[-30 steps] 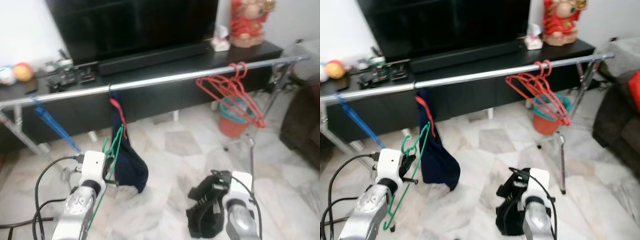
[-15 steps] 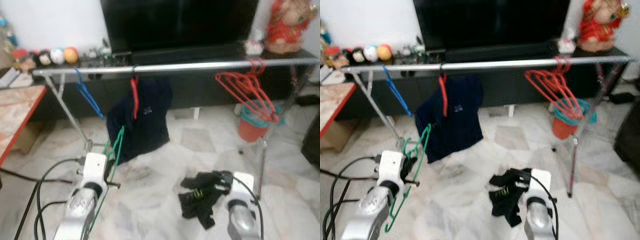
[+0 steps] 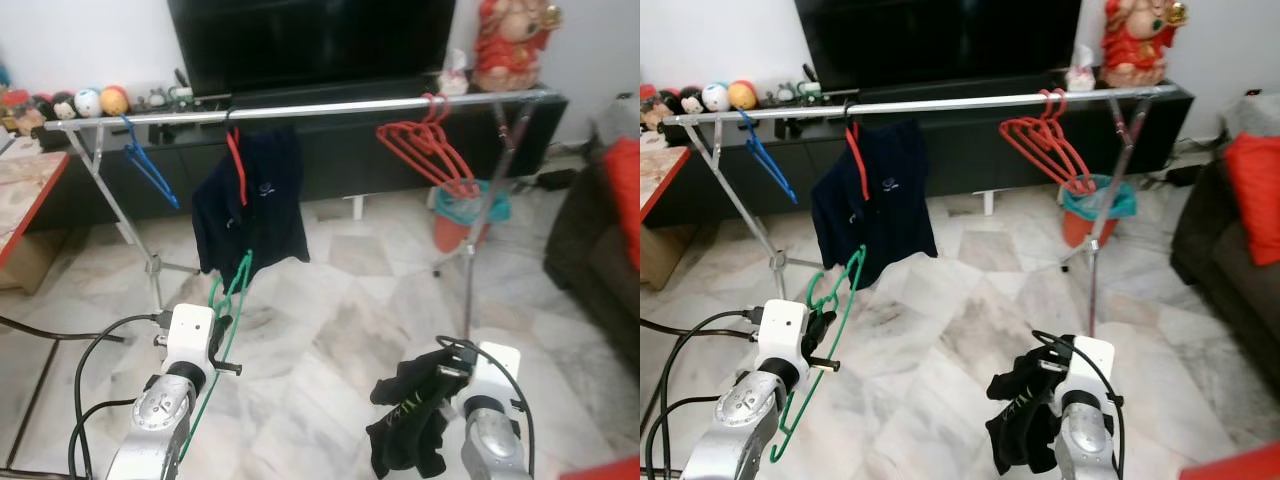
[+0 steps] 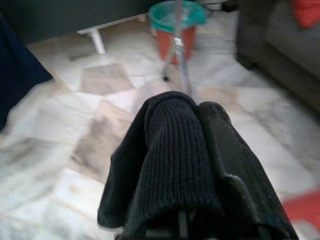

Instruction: Hang hanger

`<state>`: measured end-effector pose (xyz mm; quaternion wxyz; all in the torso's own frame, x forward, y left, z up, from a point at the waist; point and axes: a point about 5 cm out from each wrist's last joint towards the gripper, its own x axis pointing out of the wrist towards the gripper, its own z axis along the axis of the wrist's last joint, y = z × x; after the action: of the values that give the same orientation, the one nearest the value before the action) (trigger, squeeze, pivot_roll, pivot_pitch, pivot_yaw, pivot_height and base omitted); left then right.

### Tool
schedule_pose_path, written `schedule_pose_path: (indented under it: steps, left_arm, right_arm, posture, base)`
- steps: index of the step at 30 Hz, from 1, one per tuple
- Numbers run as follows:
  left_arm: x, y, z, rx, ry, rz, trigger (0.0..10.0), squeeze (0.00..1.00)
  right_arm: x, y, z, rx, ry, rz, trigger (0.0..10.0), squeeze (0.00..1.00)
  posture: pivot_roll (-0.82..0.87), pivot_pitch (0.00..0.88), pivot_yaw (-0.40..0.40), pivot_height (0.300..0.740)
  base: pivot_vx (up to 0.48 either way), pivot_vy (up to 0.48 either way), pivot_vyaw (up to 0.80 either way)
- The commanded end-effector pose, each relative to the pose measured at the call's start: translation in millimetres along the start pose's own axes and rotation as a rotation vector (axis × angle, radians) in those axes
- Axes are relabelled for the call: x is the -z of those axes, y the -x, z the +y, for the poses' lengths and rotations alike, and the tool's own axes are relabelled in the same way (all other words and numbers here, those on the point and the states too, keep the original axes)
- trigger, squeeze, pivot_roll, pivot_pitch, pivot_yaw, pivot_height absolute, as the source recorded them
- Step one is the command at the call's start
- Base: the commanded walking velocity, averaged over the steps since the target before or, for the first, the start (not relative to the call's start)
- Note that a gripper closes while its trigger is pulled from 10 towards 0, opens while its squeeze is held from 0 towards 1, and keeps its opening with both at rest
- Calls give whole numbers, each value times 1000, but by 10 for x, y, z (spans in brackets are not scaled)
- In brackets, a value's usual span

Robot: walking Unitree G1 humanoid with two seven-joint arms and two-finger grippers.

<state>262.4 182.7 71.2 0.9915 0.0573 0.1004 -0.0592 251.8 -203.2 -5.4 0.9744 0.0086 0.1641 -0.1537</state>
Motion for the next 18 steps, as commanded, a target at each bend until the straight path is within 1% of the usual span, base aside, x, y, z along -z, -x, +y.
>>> schedule_pose_path:
  steps: [1, 8, 10, 18]
  left_arm:
    - [-14, -5, 26, -7, -3, -5, 10000, 0]
    - [-4, 0, 23, -5, -5, -3, 10000, 0]
    - [0, 2, 24, -4, -5, -2, 10000, 0]
    - [8, 1, 37, -5, -4, 1, 10000, 0]
  right_arm:
    - [-63, -16, 21, -6, -3, -27, 10000, 0]
    - [-58, -10, 37, -16, -1, -25, 10000, 0]
    - [-68, -10, 40, -21, 16, -35, 10000, 0]
    - [-78, -15, 28, -11, -10, -36, 10000, 0]
  posture:
    - [-65, 0, 17, 740]
    - [-66, 0, 19, 740]
    - [-68, 0, 20, 740]
    - [-66, 0, 18, 740]
  base:
    - [-285, -247, -800]
    - [-288, -247, -800]
    - [-287, -246, 0]
    - [-286, -245, 0]
